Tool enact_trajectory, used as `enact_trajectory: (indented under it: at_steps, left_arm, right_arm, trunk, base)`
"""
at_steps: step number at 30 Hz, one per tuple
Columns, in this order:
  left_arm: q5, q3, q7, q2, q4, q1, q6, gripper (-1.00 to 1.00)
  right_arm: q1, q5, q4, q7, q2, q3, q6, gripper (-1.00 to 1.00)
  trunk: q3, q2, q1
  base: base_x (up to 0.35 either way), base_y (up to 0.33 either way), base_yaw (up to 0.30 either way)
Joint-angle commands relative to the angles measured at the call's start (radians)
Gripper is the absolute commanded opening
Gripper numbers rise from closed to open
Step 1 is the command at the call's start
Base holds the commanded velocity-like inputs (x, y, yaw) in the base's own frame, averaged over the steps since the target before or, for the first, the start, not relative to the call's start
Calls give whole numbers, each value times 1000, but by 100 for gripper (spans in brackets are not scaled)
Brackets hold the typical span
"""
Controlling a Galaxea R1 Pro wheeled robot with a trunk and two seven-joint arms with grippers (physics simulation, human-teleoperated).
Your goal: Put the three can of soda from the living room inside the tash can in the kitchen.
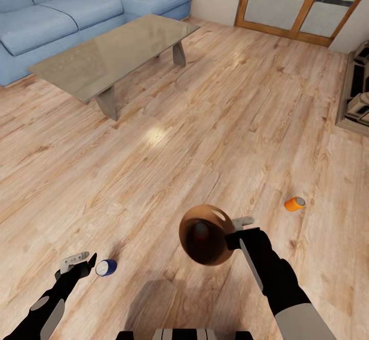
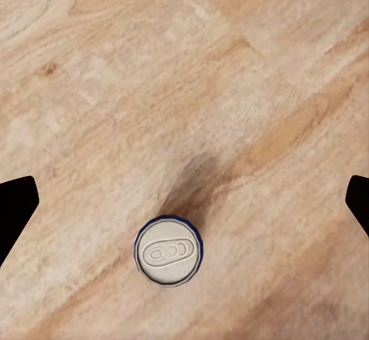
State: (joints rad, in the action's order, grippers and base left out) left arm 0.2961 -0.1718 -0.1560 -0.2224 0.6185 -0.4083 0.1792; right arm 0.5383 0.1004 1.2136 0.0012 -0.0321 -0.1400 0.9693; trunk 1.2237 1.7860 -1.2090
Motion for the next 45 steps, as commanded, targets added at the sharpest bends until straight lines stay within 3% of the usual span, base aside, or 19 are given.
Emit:
enact_trajectory:
  at_steps: [1, 5, 45]
  left_arm:
    - [0, 0, 0, 0, 0, 0, 0, 100]
    - [0, -1, 0, 0, 1, 0, 0, 100]
    - [0, -2, 0, -1, 1, 0, 0, 100]
  right_arm:
    - [0, -16, 2, 2, 0, -1, 2, -100]
    - [0, -16, 6, 2, 0, -1, 9, -100]
    - [0, -16, 7, 2, -8, -1, 11, -100]
  trunk:
    - [0, 0, 0]
    - [0, 0, 0]
    - [125, 280, -153]
  base:
    - [0, 0, 0]
    - [0, 0, 0]
    - [0, 0, 0]
